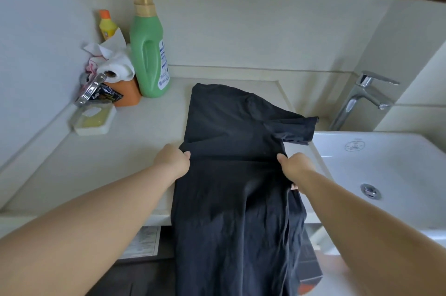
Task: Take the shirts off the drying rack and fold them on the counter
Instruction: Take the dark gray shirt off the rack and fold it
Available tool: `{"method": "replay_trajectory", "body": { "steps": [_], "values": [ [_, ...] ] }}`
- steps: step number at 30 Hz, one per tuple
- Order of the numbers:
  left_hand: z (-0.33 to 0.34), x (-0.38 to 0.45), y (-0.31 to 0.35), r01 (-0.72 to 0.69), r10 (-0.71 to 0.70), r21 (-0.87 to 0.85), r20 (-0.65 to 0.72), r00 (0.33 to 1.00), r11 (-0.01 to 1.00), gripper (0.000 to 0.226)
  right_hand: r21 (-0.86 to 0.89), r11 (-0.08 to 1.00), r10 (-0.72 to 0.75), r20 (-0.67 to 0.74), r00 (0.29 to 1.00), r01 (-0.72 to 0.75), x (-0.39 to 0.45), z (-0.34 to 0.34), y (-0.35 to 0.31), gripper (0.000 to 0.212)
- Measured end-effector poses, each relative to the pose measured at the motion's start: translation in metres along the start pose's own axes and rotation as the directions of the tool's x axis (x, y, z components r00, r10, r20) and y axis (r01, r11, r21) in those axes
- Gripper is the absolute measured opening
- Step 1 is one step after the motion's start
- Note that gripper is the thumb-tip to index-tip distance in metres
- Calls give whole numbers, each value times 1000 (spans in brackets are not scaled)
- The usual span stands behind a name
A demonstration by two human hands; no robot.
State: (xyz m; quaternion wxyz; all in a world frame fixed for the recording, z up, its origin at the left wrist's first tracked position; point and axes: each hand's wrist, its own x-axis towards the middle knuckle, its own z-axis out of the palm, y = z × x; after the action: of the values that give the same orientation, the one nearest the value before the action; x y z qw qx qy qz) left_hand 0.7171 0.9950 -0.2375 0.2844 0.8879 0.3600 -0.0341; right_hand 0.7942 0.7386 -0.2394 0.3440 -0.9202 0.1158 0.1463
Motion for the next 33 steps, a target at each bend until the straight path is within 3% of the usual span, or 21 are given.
{"method": "replay_trajectory", "body": {
  "steps": [2,3,5,6,9,12,14,17,21,24,27,29,31,33],
  "values": [
    [-1,-10,-8,21,-14,-99,68,998,995,48,248,965,52,146,988,-87,-12,-11,0,42],
    [-3,-17,-11,47,-26,-166,130,991,985,45,280,950,69,256,964,-142,-19,-16,3,40],
    [-2,-31,-20,118,-49,-272,247,968,955,28,212,956,80,474,877,-202,-39,-23,12,31],
    [-1,-39,-25,151,-56,-309,294,954,939,18,177,965,75,519,851,-194,-49,-23,17,27],
    [6,-44,-38,152,-48,-378,270,962,913,4,220,968,30,383,923,-123,-58,-20,26,17],
    [7,-44,-42,51,-6,-333,135,991,942,21,287,957,9,153,988,-53,-60,-23,33,13],
    [9,-51,-42,-41,55,-200,65,996,979,29,252,968,-17,87,996,-5,-63,-19,40,19],
    [9,-74,-51,-132,131,-46,-14,991,990,34,275,961,-27,119,993,-6,-78,-8,54,26],
    [13,-103,-74,-163,150,-201,-78,985,966,43,360,933,-82,202,976,4,-99,-3,74,18],
    [27,-128,-91,20,62,-490,149,987,872,21,225,974,-59,328,943,-17,-108,4,99,24],
    [45,-143,-105,174,44,-535,371,928,827,25,194,980,-48,459,887,-48,-118,15,121,17],
    [50,-145,-111,147,66,-583,329,942,799,26,344,937,-106,432,896,-54,-119,12,130,12],
    [50,-145,-113,44,94,-615,190,977,787,24,456,889,-128,326,937,-37,-115,8,137,16],
    [50,-149,-113,-68,95,-533,23,995,844,24,368,928,-149,227,962,57,-114,9,145,21]
  ]
}}
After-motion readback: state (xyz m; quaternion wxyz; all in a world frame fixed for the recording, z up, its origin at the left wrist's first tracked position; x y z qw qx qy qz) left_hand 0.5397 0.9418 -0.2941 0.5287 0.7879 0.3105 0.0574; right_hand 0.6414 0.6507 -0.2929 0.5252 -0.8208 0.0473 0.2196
